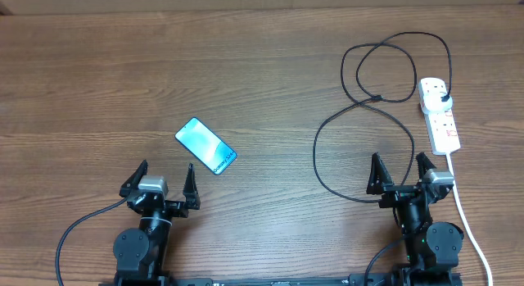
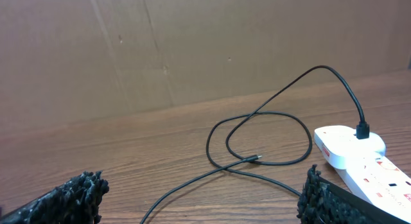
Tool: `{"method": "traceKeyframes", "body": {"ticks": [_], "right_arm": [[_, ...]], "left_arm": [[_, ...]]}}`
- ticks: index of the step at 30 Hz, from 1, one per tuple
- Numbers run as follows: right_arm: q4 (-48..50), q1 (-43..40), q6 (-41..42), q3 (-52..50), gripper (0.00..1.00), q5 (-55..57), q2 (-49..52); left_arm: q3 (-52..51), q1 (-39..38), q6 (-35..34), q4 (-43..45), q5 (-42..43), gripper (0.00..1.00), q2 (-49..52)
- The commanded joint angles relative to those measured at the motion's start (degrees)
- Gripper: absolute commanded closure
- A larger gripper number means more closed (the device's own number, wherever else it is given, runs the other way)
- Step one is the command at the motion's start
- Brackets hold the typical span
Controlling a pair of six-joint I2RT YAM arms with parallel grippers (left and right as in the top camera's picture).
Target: Plug charger to phone and switch on socket
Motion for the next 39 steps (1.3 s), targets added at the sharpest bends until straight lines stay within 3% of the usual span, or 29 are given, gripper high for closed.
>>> {"method": "traceKeyframes", "body": {"ticks": [1,9,22,32,39], "right_arm": [[0.15,0.07,-0.44,-0.59,0.0,0.52,-0.57],[0.15,0.07,-0.42,-0.59,0.0,0.52,-0.57],[0.15,0.07,-0.42,-0.59,0.0,0.52,-0.57],[0.15,0.07,-0.44,-0.59,0.0,0.52,-0.57],[0.15,0.07,-0.42,-0.59,0.0,0.52,-0.57]], "left_arm": [[0.0,0.31,-3.37,1.7,0.63,0.0,-0.59],[4.02,0.31,-10.78,4.98,0.68,0.0,-0.59],[18.58,0.31,-12.24,1.57,-0.94,0.0,3.34],[38.53,0.31,-11.74,-4.0,1.42,0.0,26.62],[62.12,0.31,-11.76,-25.22,5.22,0.0,49.77]]}}
